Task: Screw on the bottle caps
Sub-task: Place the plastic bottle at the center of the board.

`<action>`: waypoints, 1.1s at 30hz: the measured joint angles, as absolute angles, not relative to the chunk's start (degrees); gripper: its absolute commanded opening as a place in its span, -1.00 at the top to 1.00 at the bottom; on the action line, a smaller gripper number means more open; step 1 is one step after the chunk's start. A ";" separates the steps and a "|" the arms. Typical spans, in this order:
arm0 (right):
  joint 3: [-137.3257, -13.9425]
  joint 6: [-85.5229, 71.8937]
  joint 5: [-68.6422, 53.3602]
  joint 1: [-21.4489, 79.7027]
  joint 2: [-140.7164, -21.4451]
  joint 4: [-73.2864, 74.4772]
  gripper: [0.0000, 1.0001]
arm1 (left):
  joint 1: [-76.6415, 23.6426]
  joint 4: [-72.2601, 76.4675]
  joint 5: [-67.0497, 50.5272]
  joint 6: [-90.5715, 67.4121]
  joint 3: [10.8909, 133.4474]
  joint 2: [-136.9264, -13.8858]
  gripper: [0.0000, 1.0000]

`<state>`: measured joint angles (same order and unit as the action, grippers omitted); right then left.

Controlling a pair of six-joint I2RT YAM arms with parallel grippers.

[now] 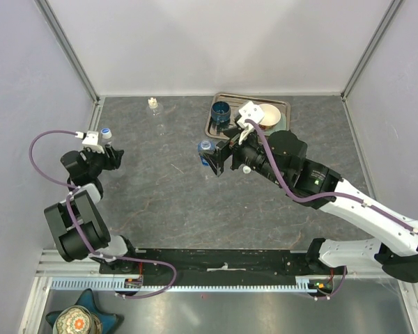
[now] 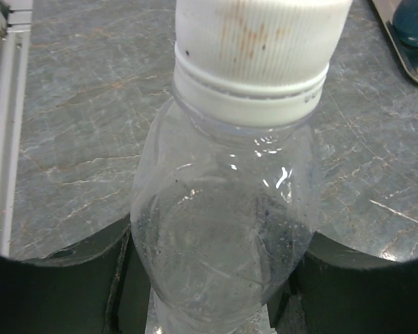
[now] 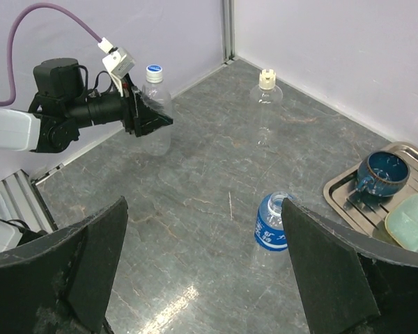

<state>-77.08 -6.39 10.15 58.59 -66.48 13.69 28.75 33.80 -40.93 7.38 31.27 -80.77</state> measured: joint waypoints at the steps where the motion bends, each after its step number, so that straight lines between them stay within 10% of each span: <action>1: -76.82 -6.44 10.11 58.59 -66.43 13.47 -0.96 | 28.73 33.78 -41.39 7.53 31.29 -81.21 0.40; 15: -75.79 -7.11 9.30 58.22 -66.28 12.82 -0.97 | 33.67 39.68 -48.64 9.19 30.15 -87.07 0.32; 24: -74.78 -7.53 9.26 57.89 -65.60 12.53 -0.96 | 34.39 47.57 -51.59 8.78 27.38 -88.88 -0.50; 33: -74.06 -7.55 9.26 57.47 -65.19 12.49 -0.96 | 34.44 47.03 -52.75 8.14 25.85 -88.38 -0.75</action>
